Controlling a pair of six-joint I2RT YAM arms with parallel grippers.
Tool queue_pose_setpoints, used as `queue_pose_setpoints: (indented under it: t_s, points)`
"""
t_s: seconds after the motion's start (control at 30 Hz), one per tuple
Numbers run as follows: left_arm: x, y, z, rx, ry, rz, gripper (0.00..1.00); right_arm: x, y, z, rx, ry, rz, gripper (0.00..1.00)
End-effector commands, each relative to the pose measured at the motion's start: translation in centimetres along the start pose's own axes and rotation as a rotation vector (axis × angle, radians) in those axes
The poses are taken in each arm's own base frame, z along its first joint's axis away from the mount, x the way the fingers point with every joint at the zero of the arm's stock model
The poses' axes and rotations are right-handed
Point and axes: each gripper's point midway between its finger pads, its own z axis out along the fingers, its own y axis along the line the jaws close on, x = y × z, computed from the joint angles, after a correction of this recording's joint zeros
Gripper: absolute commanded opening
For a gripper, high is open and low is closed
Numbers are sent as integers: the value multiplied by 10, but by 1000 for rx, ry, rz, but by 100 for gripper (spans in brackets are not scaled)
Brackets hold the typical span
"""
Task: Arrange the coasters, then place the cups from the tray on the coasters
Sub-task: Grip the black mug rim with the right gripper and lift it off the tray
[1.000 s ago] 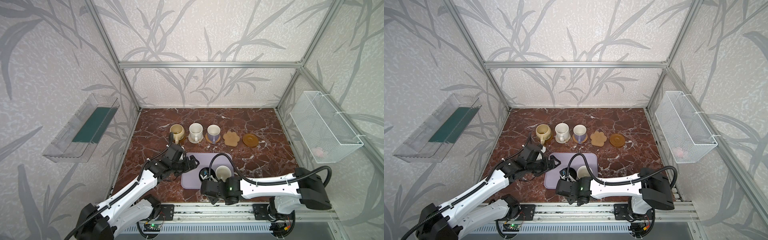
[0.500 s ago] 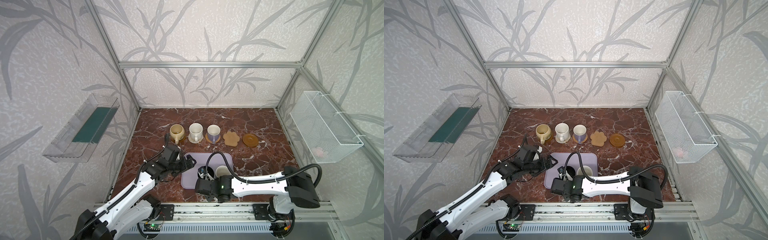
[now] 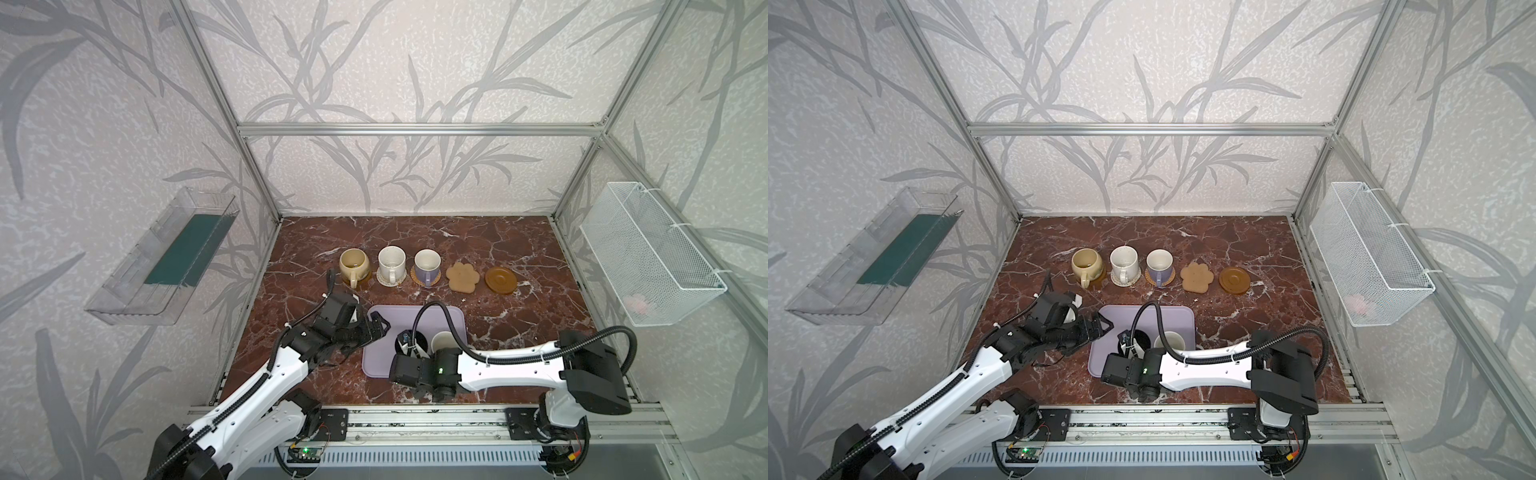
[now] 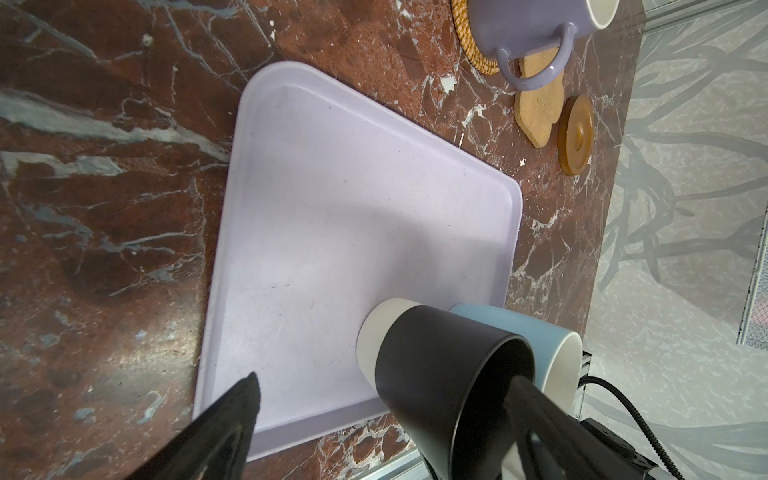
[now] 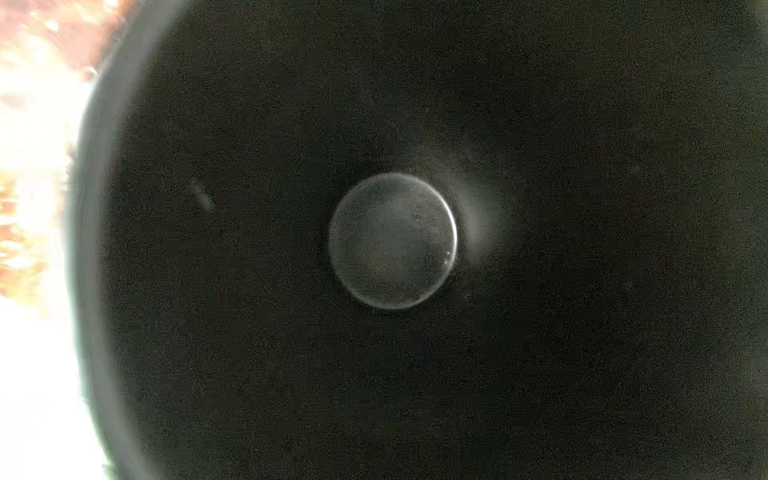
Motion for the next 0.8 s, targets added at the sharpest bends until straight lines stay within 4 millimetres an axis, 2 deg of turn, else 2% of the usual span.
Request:
queue_pose_setpoints:
  t_s: [0.0, 0.1, 0.23, 0.4, 0.53, 0.6, 0.67, 0.77]
  points:
    - [0, 1, -2, 4, -3, -4, 95, -10, -4, -4, 24, -37, 10, 26]
    - [-1, -1, -3, 8, -4, -1, 95, -15, -2, -9, 4, -61, 17, 26]
    - [-1, -2, -3, 6, 1, 4, 95, -16, -1, -6, 6, -62, 9, 30]
    - [0, -2, -2, 5, 6, 3, 94, -18, -2, -7, 27, -59, 2, 23]
    - [-2, -3, -5, 8, -3, 10, 94, -25, 5, -16, -42, -94, 1, 21]
    - [-3, -3, -10, -11, 4, 27, 93, -29, 9, -23, -83, -113, -4, 20]
    - [-7, 0, -21, -47, -7, 58, 93, -33, 13, -28, -128, -133, -9, 16]
    - [-14, 0, -32, -63, -39, 83, 93, -38, 11, -33, -152, -147, 1, 13]
